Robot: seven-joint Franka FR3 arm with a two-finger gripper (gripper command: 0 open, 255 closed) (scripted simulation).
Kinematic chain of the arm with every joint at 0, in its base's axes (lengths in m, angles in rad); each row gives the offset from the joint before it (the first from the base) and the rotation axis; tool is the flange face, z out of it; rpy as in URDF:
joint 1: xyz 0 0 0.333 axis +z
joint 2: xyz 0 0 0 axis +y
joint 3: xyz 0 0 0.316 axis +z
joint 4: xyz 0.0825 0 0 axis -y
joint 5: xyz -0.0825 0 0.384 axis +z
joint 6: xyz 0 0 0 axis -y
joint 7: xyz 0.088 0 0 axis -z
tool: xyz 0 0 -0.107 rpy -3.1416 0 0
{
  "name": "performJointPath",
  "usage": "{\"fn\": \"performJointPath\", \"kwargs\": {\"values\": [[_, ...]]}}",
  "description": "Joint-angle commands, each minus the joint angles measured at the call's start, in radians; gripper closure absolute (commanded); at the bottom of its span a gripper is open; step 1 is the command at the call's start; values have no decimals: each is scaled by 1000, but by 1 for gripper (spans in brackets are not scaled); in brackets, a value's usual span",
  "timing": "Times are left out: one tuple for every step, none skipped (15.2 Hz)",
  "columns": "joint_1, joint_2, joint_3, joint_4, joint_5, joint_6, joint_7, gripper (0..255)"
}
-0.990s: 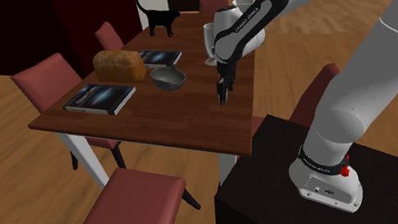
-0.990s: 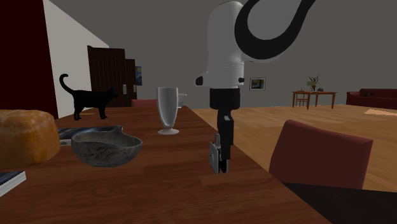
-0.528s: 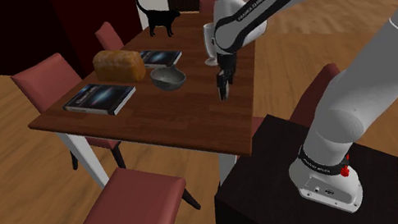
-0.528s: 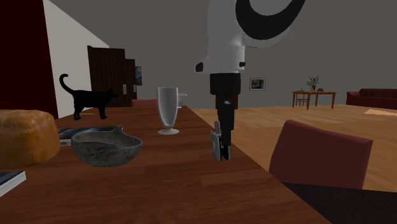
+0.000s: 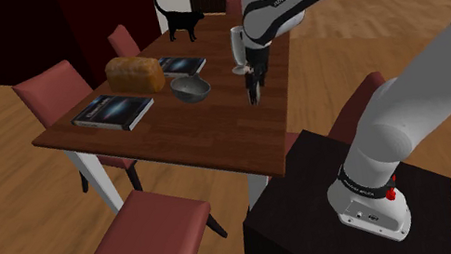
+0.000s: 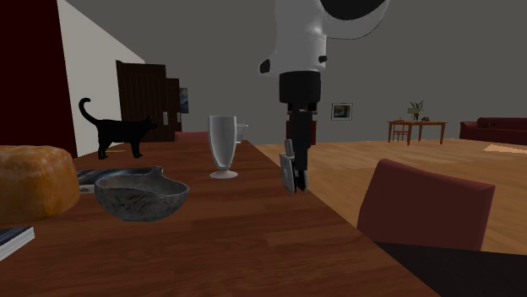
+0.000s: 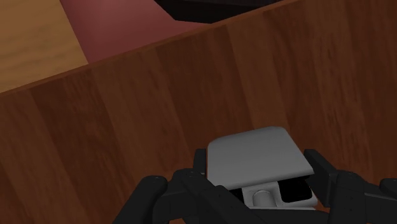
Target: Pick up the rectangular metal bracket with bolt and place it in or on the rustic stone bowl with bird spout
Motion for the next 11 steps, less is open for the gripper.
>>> {"fn": "performJointPath", "kwargs": {"values": [[1,-12,3,19,1,-32,2,255],[1,-19,5,27,1,-47,2,255],[1,-25,6,36,1,-62,2,255],[1,-32,7,45,1,-77,2,255],[1,-37,8,54,2,-92,2,255],[1,-43,9,63,2,-107,2,255],[1,-48,10,73,2,-121,3,255],[1,-53,11,82,2,-136,3,255],[1,-58,12,92,3,-151,2,255],[2,-62,13,102,3,-165,2,255],[2,-67,14,113,4,-179,2,255]]}}
